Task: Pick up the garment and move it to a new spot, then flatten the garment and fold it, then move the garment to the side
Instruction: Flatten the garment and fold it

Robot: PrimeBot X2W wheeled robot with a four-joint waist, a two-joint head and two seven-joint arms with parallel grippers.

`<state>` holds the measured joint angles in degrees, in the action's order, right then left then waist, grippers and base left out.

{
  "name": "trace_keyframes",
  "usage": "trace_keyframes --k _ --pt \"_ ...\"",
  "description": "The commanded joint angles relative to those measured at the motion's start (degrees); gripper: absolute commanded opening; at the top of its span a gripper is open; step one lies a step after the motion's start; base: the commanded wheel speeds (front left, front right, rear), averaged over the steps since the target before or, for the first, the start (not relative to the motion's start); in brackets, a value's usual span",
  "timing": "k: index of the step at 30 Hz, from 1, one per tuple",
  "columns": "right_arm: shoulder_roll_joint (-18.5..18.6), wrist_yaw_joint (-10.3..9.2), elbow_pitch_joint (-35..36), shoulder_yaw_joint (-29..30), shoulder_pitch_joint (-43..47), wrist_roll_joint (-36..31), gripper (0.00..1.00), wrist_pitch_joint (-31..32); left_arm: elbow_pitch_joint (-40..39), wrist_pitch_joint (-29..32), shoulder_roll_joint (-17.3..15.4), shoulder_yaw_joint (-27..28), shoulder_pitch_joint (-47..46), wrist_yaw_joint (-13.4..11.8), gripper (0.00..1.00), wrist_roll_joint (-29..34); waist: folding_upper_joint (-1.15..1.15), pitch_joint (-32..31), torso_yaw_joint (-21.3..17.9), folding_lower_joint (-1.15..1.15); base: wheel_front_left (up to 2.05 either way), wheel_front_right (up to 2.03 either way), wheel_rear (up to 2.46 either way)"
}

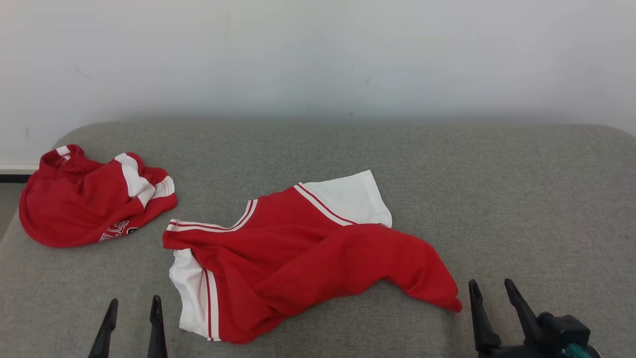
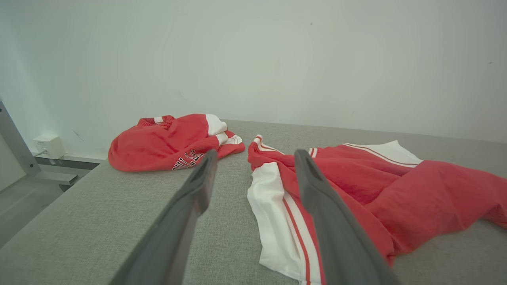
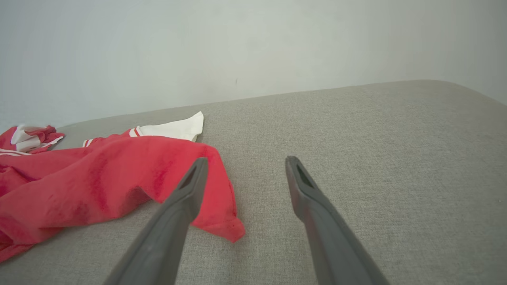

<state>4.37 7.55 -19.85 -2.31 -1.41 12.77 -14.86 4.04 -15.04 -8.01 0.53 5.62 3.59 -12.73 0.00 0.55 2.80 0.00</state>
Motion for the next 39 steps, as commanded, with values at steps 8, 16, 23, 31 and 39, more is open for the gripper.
trace_keyframes --k 8,16,23,31,39 --pt "4.6 -0.13 -6.1 -3.9 -7.8 1.6 1.0 2.6 1.2 -0.2 1.5 0.6 -2.9 1.7 1.0 1.8 0.0 1.4 2.6 0.0 0.0 0.0 0.0" --pt "6.2 -0.13 -17.5 -8.6 -12.0 5.0 1.0 3.9 2.4 -0.2 2.6 0.8 -3.8 2.7 1.0 2.6 0.0 2.1 5.3 0.0 0.0 0.0 0.0" --pt "7.3 -0.13 -22.0 -11.8 -14.0 10.3 0.0 2.0 2.9 -0.2 3.2 1.7 -3.2 3.1 1.0 3.1 0.0 1.7 4.8 0.0 0.0 0.0 0.0" --pt "13.4 -0.13 -20.9 -10.0 -16.8 11.9 0.0 -0.1 3.3 -0.2 3.8 2.2 -3.2 3.4 1.0 3.4 0.0 0.8 3.2 0.0 0.0 0.0 0.0" --pt "21.3 -0.13 -16.6 -5.6 -16.0 11.8 0.0 -0.3 2.9 -0.2 4.3 2.5 -2.5 3.5 1.0 3.4 0.0 0.6 3.1 0.0 0.0 0.0 0.0"
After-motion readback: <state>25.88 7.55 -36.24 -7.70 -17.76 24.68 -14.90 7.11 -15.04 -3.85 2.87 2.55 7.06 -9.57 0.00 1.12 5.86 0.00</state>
